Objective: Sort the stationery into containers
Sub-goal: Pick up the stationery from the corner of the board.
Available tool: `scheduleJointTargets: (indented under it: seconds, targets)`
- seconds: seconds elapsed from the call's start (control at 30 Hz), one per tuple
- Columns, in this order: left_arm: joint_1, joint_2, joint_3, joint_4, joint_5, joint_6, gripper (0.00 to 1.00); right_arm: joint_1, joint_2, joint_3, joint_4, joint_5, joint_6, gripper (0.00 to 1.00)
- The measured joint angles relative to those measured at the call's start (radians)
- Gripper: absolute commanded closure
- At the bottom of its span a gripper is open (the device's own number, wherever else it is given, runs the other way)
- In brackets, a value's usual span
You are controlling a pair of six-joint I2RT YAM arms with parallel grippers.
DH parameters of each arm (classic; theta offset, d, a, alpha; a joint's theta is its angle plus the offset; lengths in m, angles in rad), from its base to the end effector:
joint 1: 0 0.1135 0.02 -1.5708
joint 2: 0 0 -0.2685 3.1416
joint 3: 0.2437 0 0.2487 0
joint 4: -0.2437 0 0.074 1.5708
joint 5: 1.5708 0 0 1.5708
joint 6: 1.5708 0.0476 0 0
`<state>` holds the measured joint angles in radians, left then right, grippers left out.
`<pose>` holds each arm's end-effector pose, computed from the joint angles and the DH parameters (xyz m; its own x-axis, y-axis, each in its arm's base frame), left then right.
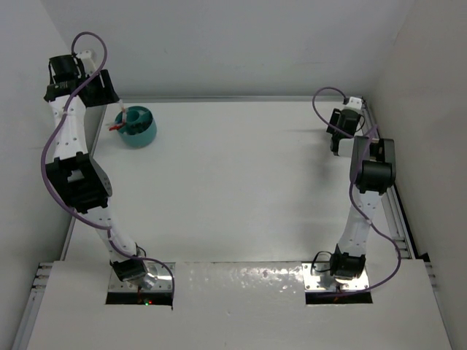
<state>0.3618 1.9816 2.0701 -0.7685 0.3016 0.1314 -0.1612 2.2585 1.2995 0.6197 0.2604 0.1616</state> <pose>0.4307 0.1479 0.3657 -0.5990 -0.0929 -0.7953 -0.0438 0.9956 -0.0833 0.4830 -0.0910 0.1179 -0.2607 0.1999 -0.9445 0.4425 0.8943 0.0671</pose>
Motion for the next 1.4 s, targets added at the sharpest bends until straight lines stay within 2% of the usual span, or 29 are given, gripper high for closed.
scheduleJointTargets:
  seconds: [0.37,1.03,1.23,1.4]
  targets:
    - [0.000,0.000,0.032,-0.006,-0.003,0.000,0.40,-0.010,0.000,0.000,-0.070,-0.007,0.002,0.51]
    - [0.013,0.000,0.038,-0.015,-0.003,0.012,0.39,-0.026,0.000,0.001,-0.094,-0.061,-0.030,0.99]
    - [0.013,0.000,0.040,-0.021,-0.002,0.032,0.40,-0.018,-0.036,-0.077,-0.035,-0.095,-0.119,1.00]
    - [0.014,-0.006,0.059,-0.038,0.021,0.057,0.39,0.009,-0.138,-0.183,-0.023,-0.175,-0.195,1.00]
